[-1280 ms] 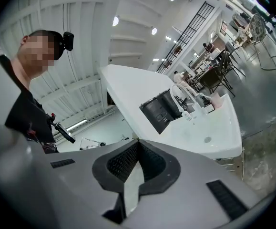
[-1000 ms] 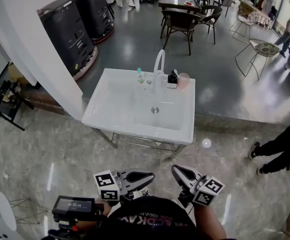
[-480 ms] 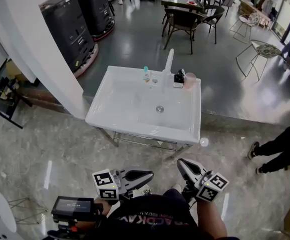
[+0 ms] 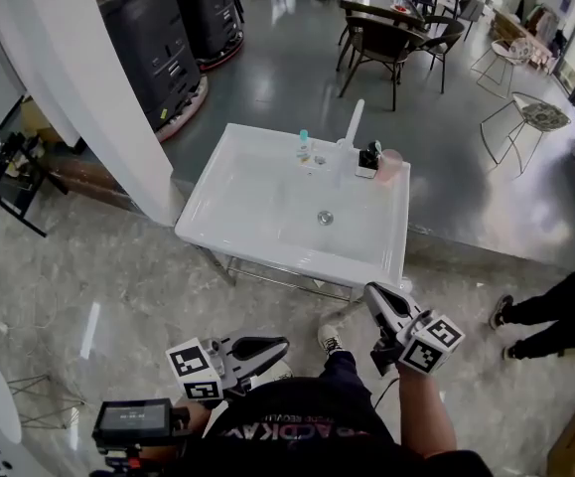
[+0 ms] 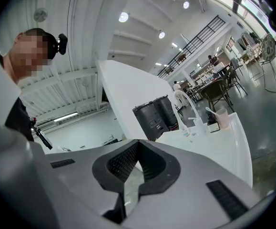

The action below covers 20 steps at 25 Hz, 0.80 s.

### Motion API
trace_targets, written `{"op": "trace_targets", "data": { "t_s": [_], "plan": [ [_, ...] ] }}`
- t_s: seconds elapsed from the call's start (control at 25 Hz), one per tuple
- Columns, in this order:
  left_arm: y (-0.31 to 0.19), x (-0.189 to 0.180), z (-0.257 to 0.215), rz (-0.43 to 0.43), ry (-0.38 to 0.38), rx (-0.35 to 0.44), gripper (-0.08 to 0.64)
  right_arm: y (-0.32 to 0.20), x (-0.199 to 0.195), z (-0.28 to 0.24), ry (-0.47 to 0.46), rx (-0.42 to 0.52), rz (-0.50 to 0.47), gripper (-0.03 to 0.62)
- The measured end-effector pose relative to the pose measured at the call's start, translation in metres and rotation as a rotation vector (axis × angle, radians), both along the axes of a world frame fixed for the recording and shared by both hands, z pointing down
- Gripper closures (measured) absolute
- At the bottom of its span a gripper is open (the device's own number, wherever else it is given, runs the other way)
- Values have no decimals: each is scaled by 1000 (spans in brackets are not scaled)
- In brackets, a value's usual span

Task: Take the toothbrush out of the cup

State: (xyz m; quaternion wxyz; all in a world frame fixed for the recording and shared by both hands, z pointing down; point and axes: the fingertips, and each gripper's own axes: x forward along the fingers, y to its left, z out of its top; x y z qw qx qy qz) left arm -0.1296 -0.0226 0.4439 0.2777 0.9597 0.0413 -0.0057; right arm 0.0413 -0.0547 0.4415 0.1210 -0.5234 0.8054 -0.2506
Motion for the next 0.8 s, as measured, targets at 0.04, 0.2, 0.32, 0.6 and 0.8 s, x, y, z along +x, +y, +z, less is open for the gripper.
{"op": "trace_targets", "data": {
  "t_s": [0.04, 0.2, 0.32, 0.6, 0.8],
  "plan": [
    [-3, -1, -1, -17, 0, 1, 552, -6, 4, -2, 4, 4, -2, 583],
    [-14, 2, -4, -66, 4, 16, 552, -28, 21, -5, 13, 14, -13, 583],
    [-18, 13, -7, -88, 6, 32, 552, -39, 36, -3, 33, 16, -19, 583],
    [-27, 28, -14, -147, 16, 46, 552, -67, 76, 3, 139, 4, -16, 583],
    [-31, 33, -12, -198, 20, 19, 552, -92, 111, 6, 229, -27, 26, 583]
  ]
}}
